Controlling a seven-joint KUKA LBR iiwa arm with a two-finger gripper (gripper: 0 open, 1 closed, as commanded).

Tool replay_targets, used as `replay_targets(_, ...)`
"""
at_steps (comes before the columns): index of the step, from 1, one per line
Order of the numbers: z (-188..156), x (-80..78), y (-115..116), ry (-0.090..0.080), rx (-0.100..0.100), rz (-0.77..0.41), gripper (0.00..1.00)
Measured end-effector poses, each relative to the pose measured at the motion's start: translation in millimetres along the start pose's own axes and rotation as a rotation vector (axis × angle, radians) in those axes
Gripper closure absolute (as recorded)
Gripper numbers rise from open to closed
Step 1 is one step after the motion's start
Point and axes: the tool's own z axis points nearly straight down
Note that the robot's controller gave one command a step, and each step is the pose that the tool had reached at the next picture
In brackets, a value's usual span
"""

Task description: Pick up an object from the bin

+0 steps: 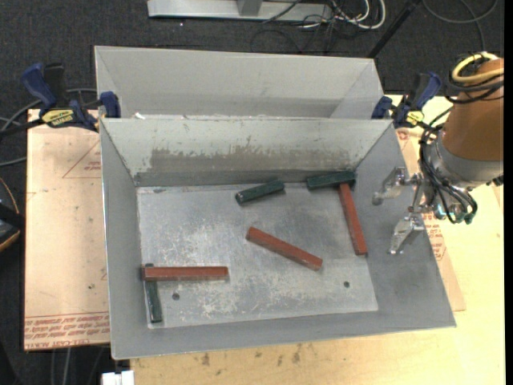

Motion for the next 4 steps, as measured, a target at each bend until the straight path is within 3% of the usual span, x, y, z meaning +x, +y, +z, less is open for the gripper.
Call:
replay_targets(1, -4, -1.9, 1, -0.008, 0.001, -0.003, 0.0)
replay_targets(2, 48, 18.7, 24, -0.012, 0.003, -0.039, 0.0)
replay_targets(3, 76, 39.8, 62, -0.001, 0.0, 0.049, 0.0)
replay_targets(4, 106, 10.8, 58, -0.014, -0.001, 0.08, 0.0)
